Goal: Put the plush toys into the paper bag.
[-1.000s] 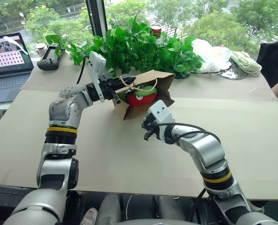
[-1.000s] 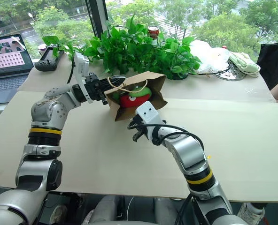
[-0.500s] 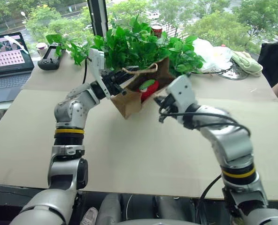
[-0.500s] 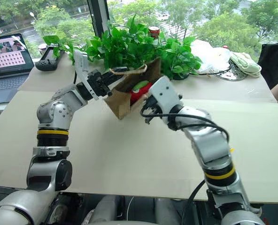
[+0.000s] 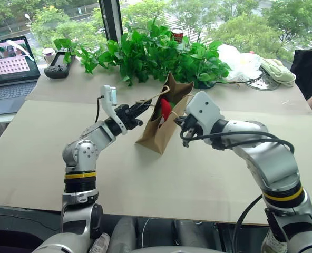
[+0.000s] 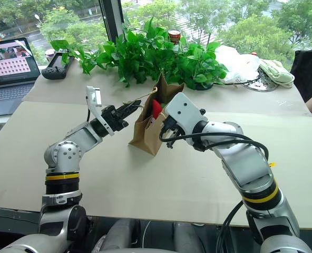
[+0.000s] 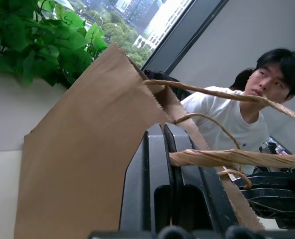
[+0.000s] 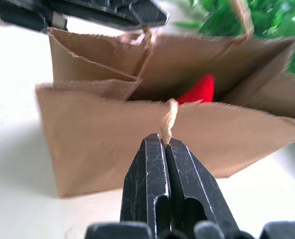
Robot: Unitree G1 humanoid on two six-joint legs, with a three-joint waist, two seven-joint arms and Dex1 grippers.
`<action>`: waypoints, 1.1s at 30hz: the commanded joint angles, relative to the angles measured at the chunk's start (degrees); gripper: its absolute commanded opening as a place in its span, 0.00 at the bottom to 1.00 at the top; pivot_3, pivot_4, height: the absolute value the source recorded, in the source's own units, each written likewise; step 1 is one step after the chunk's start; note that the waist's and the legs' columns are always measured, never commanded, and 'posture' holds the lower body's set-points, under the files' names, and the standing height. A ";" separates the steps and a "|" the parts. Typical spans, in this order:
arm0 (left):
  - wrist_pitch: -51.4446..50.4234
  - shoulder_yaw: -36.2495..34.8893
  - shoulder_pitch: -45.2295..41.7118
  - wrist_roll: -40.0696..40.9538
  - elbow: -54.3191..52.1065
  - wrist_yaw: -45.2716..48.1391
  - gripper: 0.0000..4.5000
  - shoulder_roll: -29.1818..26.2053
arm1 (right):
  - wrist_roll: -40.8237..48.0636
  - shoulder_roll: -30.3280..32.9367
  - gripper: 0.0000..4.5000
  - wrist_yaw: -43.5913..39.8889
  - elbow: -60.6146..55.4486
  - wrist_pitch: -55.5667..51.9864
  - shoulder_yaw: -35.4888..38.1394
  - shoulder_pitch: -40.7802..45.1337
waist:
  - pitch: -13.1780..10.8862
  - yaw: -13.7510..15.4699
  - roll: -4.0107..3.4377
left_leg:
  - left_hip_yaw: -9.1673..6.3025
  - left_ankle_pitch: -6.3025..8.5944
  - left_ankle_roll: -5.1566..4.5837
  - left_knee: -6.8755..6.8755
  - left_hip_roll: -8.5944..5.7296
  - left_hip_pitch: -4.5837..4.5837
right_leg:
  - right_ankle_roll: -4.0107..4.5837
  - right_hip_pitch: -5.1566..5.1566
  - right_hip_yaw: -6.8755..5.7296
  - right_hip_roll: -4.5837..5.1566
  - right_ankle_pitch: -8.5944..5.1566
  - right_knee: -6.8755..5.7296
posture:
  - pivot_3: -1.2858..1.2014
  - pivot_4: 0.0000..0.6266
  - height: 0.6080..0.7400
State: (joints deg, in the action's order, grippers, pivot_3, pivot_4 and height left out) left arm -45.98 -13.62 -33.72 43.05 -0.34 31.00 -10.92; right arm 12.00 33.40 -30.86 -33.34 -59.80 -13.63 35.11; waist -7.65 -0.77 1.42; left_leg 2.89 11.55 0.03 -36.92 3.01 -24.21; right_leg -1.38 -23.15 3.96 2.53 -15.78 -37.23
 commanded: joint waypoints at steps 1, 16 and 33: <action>-0.69 0.38 -2.03 2.08 -2.55 0.39 0.00 -0.81 | -1.30 -1.21 0.08 1.86 0.24 0.90 -0.63 1.11 | 0.00 0.00 0.00 | 0.00 0.00 0.00 0.01 0.00 0.00 | 0.00 0.00 0.00 0.00 0.00 0.01 | 0.52 0.24 0.79; -5.46 -2.71 -4.07 9.58 -2.99 6.48 0.99 -9.24 | 8.71 -4.75 1.00 -0.66 -1.74 -0.04 14.28 4.45 | 0.00 -0.06 0.00 | -0.02 0.00 0.00 0.05 0.00 -0.06 | 0.00 -0.03 -0.02 0.00 0.00 0.06 | 0.52 0.24 0.79; 3.46 1.59 12.10 1.36 -5.90 13.70 1.00 -18.70 | 36.70 6.46 0.45 -12.68 -10.43 -3.85 30.48 -8.73 | -0.01 0.05 -0.01 | 0.00 0.01 -0.01 0.10 0.02 -0.01 | 0.01 0.03 -0.01 0.02 -0.01 0.14 | 0.52 0.24 0.79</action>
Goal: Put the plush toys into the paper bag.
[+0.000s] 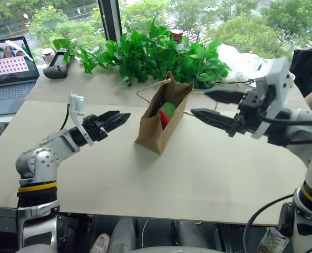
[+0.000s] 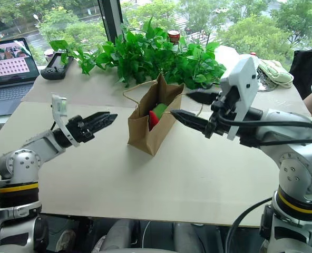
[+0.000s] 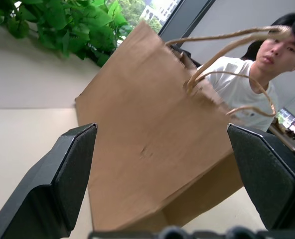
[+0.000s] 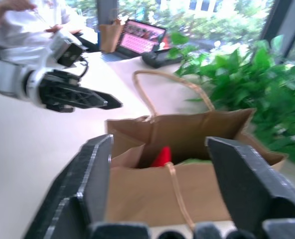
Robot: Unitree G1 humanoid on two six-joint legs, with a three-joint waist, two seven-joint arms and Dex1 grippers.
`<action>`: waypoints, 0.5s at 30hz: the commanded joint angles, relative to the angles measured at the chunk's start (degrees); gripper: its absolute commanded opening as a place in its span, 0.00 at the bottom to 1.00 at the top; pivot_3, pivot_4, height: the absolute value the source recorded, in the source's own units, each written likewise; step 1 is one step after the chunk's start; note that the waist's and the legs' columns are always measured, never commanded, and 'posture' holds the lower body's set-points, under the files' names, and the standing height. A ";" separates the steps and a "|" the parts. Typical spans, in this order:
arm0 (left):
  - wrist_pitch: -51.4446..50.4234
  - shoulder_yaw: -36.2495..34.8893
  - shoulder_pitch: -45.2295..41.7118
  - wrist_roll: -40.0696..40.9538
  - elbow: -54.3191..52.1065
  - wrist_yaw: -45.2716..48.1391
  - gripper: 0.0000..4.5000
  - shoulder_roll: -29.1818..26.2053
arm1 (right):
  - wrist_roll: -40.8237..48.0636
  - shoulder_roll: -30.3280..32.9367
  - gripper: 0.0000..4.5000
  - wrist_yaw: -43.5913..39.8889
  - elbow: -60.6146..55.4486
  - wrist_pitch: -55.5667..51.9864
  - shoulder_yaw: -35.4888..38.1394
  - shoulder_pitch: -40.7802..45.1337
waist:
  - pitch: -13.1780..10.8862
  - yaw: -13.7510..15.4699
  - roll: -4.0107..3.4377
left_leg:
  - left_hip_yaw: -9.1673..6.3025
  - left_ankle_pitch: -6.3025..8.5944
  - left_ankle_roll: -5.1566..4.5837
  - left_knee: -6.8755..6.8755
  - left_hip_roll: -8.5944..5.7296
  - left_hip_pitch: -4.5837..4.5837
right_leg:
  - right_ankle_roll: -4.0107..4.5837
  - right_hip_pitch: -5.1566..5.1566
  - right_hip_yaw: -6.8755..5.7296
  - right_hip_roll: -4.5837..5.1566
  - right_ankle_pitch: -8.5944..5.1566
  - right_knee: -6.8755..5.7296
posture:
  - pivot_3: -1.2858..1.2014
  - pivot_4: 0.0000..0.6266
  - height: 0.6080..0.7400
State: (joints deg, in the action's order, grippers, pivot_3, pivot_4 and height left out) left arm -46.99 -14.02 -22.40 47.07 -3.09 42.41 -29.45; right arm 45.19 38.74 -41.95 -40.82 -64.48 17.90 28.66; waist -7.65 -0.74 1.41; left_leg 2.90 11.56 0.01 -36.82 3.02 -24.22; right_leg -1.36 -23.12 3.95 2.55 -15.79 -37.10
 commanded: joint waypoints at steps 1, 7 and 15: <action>5.08 2.40 1.09 -2.95 -3.34 2.64 1.00 -0.07 | 3.89 1.47 0.38 -1.64 -3.05 1.10 -1.94 -3.39 | 0.00 0.01 0.00 | 0.00 0.00 0.00 0.00 0.00 0.01 | 0.00 0.01 0.00 0.00 0.00 0.00 | 0.52 0.24 0.79; 7.38 3.79 1.65 -4.75 -3.63 4.58 1.00 -0.58 | -9.54 5.88 0.01 3.48 2.30 5.65 -17.24 -4.79 | 0.00 -0.18 0.00 | 0.01 0.00 0.00 -0.01 0.00 0.02 | 0.00 0.00 0.02 0.00 0.00 0.00 | 0.52 0.24 0.79; 13.52 9.49 2.52 -11.96 -4.12 8.39 1.00 -2.68 | -23.11 -2.49 0.01 12.99 19.05 8.87 -28.63 6.35 | -0.01 -0.27 0.00 | 0.02 -0.01 0.00 0.00 -0.01 0.02 | 0.01 -0.08 0.09 -0.07 0.00 -0.03 | 0.52 0.24 0.79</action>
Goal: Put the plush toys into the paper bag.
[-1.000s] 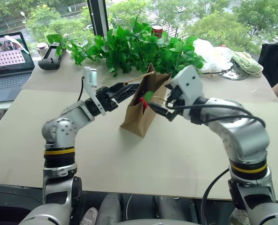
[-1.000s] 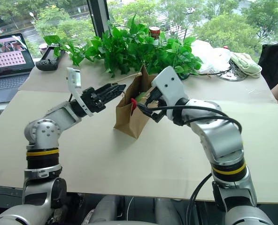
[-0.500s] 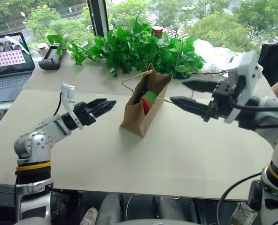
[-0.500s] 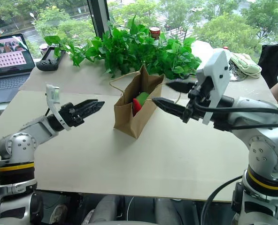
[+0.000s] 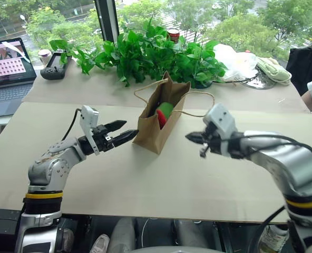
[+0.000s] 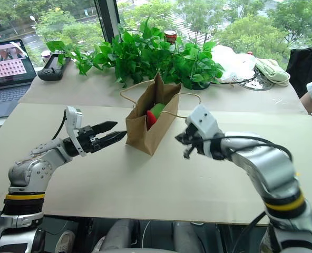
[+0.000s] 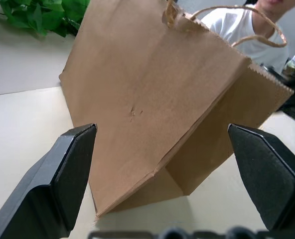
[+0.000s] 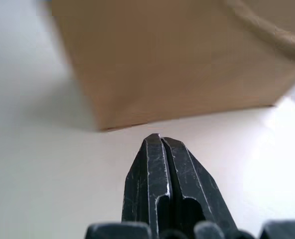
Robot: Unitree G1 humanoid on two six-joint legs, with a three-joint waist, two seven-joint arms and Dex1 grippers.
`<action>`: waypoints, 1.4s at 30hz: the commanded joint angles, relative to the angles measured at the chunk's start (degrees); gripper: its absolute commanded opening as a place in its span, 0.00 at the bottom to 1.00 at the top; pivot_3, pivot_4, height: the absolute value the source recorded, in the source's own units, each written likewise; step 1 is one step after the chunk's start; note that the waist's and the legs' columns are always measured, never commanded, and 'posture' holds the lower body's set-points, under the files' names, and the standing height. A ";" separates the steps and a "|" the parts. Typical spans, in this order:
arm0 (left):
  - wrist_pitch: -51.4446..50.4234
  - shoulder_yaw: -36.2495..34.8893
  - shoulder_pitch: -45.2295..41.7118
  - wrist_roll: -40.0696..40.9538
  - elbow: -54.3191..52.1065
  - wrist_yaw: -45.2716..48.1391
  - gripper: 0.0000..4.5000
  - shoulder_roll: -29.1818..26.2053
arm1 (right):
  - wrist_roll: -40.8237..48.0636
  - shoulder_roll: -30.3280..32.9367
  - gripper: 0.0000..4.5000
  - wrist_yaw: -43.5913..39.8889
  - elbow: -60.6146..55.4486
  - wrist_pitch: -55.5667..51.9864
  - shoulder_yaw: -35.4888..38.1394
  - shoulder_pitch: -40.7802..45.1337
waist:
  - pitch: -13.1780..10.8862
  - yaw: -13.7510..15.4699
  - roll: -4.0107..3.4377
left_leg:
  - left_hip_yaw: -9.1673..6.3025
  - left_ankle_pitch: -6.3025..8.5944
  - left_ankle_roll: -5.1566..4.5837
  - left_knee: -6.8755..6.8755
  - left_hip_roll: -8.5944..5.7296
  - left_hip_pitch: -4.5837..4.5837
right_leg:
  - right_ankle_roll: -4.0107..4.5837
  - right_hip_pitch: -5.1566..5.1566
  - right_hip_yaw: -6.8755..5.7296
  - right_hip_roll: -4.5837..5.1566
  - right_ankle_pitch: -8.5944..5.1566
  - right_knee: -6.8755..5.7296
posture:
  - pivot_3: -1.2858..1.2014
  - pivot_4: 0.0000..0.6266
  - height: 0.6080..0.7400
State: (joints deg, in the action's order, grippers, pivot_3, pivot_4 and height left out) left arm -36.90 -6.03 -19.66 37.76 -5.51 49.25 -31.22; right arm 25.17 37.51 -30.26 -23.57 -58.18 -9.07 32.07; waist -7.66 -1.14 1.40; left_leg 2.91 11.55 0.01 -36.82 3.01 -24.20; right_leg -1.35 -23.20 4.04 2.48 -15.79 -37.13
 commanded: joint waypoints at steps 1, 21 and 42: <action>4.83 2.66 -0.23 -4.08 -1.80 2.08 1.00 -1.14 | -3.84 -2.25 0.01 1.62 2.64 2.69 -2.49 4.19 | 0.00 0.25 0.00 | 0.00 0.00 0.00 0.01 0.00 -0.04 | 0.00 -0.02 -0.01 0.01 0.00 0.01 | 0.52 0.24 0.79; 12.36 8.74 -1.17 -15.20 -3.38 -9.83 1.00 9.23 | -8.21 -12.62 0.01 4.93 6.79 1.33 -3.55 11.66 | 0.00 0.34 -0.01 | 0.02 0.04 -0.05 0.01 0.01 -0.08 | 0.00 -0.03 -0.05 0.06 0.00 -0.03 | 0.52 0.24 0.79; 13.62 9.94 -1.71 -19.20 -1.47 -15.84 0.64 15.87 | -9.92 -14.90 0.00 4.75 7.02 0.75 -3.73 11.72 | 0.00 0.36 -0.01 | 0.02 0.04 -0.05 0.00 0.00 -0.09 | -0.01 -0.03 -0.06 0.06 0.00 -0.02 | 0.52 0.24 0.79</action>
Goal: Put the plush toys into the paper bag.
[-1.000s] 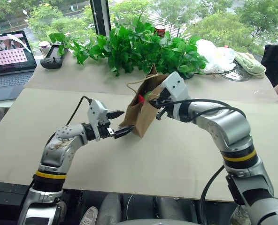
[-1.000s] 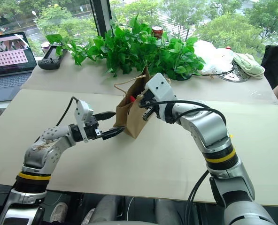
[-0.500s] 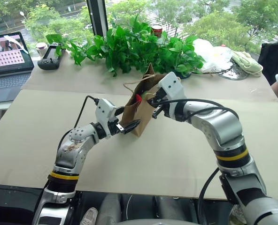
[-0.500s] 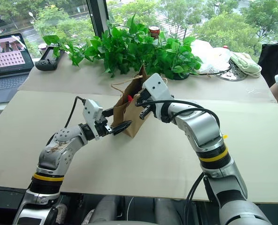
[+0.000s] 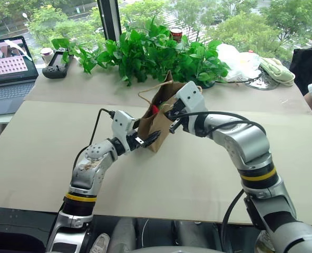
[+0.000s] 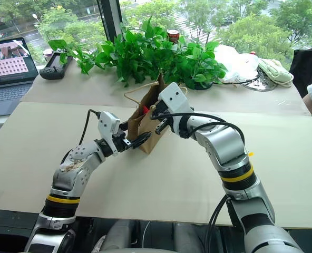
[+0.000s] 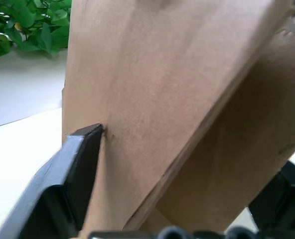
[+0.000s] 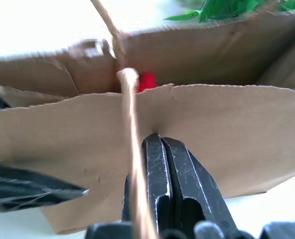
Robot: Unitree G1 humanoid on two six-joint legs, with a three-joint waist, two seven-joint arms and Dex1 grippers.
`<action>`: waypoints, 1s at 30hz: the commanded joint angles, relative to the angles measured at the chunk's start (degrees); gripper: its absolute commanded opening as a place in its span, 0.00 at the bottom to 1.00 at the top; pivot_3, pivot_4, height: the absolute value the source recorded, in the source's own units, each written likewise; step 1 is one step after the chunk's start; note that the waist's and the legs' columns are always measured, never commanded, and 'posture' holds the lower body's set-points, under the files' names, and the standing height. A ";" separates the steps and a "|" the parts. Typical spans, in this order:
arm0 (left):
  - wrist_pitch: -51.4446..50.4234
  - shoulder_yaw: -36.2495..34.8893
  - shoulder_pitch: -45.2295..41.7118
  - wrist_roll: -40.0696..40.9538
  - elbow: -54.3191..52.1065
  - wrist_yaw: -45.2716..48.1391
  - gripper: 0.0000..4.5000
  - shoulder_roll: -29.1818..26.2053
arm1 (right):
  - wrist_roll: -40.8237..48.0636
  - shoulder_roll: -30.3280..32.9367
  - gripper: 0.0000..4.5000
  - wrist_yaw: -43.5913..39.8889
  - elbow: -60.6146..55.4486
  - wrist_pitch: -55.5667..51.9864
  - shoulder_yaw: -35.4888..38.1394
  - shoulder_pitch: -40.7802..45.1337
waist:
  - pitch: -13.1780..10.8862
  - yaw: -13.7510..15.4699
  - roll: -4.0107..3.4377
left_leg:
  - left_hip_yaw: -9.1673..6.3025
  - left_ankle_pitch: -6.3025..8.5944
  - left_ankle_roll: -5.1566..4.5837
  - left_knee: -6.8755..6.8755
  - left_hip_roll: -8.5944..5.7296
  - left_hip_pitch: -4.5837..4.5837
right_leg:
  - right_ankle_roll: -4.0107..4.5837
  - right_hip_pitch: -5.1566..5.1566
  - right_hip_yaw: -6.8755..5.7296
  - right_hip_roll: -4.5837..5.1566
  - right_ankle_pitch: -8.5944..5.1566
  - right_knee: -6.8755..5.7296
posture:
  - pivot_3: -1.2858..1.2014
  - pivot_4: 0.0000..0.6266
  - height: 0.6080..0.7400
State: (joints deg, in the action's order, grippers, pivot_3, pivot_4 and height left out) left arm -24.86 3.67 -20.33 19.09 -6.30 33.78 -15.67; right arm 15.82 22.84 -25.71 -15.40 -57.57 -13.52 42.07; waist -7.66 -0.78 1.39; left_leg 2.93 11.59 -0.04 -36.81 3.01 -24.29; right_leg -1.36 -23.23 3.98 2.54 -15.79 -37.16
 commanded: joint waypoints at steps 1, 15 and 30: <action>1.69 0.20 -1.06 -0.59 -0.59 -0.46 0.56 0.46 | -0.59 -0.28 0.00 0.21 -1.13 0.11 0.75 1.72 | 0.00 -0.01 0.00 | 0.00 0.00 0.00 0.00 0.00 0.00 | 0.00 0.00 0.00 0.00 0.00 0.00 | 0.52 0.24 0.79; 2.27 -0.28 -2.54 -1.57 1.84 -1.80 0.01 2.21 | 0.53 1.09 0.00 -2.05 -4.81 -1.71 0.79 0.46 | 0.00 0.01 0.00 | 0.00 0.00 0.00 0.00 0.00 0.00 | 0.00 0.00 0.00 0.00 0.00 0.00 | 0.52 0.24 0.79; 4.38 -6.10 -6.34 3.94 4.36 8.80 0.01 -3.66 | 14.52 16.86 0.00 -16.10 -17.52 1.52 24.15 -16.51 | -0.01 -0.18 0.02 | -0.09 0.02 -0.02 0.00 -0.03 0.01 | -0.01 0.07 -0.02 -0.02 -0.01 0.06 | 0.52 0.24 0.79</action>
State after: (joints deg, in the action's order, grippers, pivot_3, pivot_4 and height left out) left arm -23.14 -0.57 -25.05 20.60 -0.26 37.32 -16.71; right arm 26.86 39.09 -39.44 -30.65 -59.07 5.27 25.83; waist -7.67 -0.96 1.41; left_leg 2.84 11.60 -0.07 -36.81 2.99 -24.27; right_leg -1.37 -23.16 3.97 2.50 -15.79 -37.09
